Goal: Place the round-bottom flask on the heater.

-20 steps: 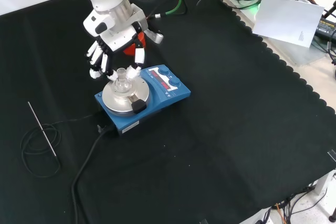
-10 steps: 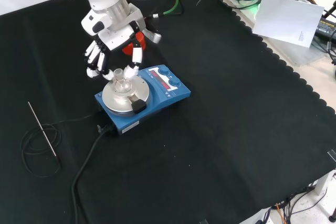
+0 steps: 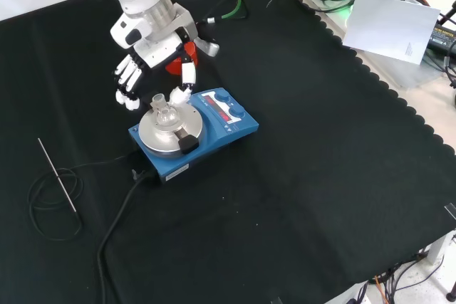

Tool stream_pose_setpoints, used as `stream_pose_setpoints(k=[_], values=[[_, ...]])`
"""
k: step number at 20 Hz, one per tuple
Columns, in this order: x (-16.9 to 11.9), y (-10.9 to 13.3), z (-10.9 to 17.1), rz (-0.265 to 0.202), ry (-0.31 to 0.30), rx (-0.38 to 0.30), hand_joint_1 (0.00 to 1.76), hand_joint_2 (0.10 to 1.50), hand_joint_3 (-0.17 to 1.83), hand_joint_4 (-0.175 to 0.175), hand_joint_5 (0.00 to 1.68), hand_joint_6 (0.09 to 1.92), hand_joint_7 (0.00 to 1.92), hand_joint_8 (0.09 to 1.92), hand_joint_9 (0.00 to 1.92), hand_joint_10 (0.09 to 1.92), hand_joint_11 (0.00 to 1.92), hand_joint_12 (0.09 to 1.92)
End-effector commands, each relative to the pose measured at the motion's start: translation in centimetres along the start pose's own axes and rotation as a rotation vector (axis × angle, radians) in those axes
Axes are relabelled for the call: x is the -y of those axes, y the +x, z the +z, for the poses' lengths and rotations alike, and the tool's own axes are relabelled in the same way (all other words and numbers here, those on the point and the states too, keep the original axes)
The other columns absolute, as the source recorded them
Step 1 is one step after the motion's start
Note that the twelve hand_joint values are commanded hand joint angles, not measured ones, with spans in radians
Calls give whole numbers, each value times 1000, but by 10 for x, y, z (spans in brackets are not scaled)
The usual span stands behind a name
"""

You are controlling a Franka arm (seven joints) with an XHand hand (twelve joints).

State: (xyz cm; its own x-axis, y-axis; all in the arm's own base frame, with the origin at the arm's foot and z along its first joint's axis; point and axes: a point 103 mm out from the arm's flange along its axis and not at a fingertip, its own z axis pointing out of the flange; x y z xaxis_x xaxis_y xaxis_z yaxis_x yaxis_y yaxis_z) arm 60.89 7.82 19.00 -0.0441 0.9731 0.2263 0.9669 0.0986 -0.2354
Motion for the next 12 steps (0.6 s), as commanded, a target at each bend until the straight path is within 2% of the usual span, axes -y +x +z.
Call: stream_pose_setpoints(k=[1, 12], values=[[18, -5, -10, 6, -17, 0, 878, 555, 689, -38, 246, 226, 206, 724, 423, 761, 171, 1358], [82, -21, -30, 60, -53, 7, 840, 567, 655, -30, 245, 108, 181, 721, 405, 762, 145, 1365]])
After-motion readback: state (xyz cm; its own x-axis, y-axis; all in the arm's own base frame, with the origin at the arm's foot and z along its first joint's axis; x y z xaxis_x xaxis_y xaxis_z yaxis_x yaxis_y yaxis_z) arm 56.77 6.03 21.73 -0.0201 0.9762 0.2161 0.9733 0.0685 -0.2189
